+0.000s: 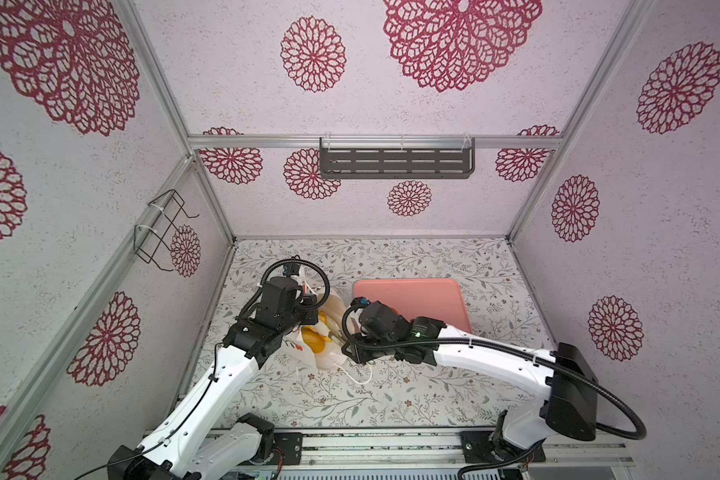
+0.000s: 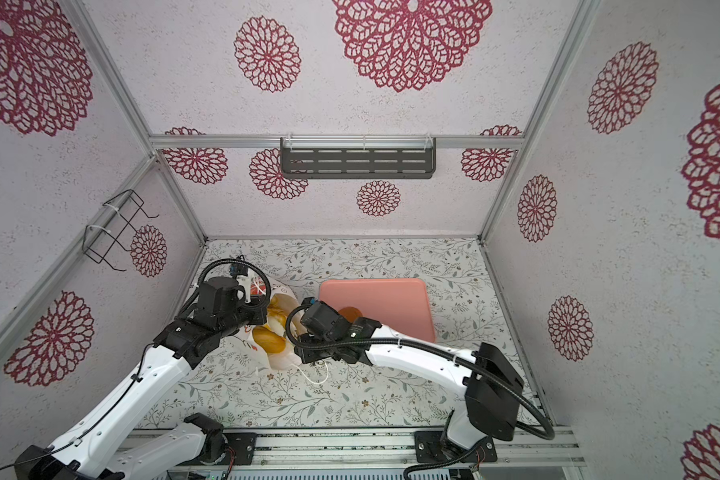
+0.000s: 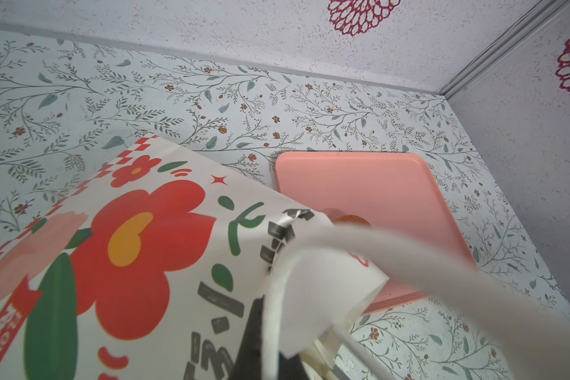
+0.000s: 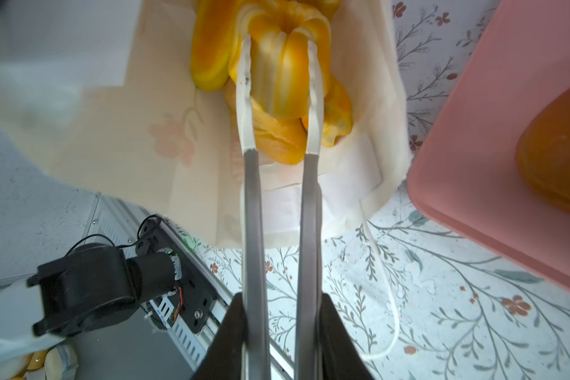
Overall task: Take the fake bread out of the paper bag
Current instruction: 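Close the right gripper on a yellow bundt-shaped bread inside the bag, then lift the yellow bread out of the bag and carry it over the tray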
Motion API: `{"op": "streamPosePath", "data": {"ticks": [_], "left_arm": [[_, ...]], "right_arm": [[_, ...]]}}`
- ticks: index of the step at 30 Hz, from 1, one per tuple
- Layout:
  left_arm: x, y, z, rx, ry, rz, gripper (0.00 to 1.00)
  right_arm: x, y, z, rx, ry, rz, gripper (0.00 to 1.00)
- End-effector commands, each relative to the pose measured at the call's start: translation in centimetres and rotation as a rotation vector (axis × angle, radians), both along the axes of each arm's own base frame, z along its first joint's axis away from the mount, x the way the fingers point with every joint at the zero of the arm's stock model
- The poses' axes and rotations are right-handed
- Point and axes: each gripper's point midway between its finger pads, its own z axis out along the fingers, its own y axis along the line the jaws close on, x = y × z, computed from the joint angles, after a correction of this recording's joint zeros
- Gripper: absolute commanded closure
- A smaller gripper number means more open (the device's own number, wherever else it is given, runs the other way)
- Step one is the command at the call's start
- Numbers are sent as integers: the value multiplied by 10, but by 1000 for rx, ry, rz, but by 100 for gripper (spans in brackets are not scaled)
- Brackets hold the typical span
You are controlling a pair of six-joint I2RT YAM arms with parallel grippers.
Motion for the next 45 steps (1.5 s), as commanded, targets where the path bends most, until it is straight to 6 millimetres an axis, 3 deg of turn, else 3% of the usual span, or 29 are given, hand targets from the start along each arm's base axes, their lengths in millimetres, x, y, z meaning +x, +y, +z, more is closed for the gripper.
{"op": "streamPosePath", "data": {"ticks": [1, 7, 12, 19, 22, 26, 31, 39, 42, 45], "left_arm": [[6, 3, 15, -22, -29, 44, 100], [7, 6, 19, -46, -31, 87, 100], [8, 9, 20, -42, -28, 106, 100], [9, 8, 21, -49, -26, 105, 100], [6, 7, 20, -52, -19, 98, 100], [3, 9, 22, -49, -23, 95, 100], [0, 10, 25, -46, -30, 91, 100], [0, 10, 23, -39, -25, 89, 100], [0, 9, 22, -41, -18, 84, 100], [0, 9, 21, -40, -16, 87, 100]], "right_arm": [[-4, -21, 24, 26, -47, -30, 100], [-20, -63, 37, 25, -48, -65, 100], [-20, -123, 54, -51, -115, -170, 100], [14, -211, 51, -225, -163, -396, 100], [33, -236, 41, -317, -185, -452, 100], [58, -246, 26, -369, -229, -483, 100], [82, -241, 8, -387, -297, -480, 100], [100, -233, -17, -454, -302, -430, 99], [99, -231, -28, -483, -271, -402, 92], [94, -230, -36, -494, -231, -386, 73]]}}
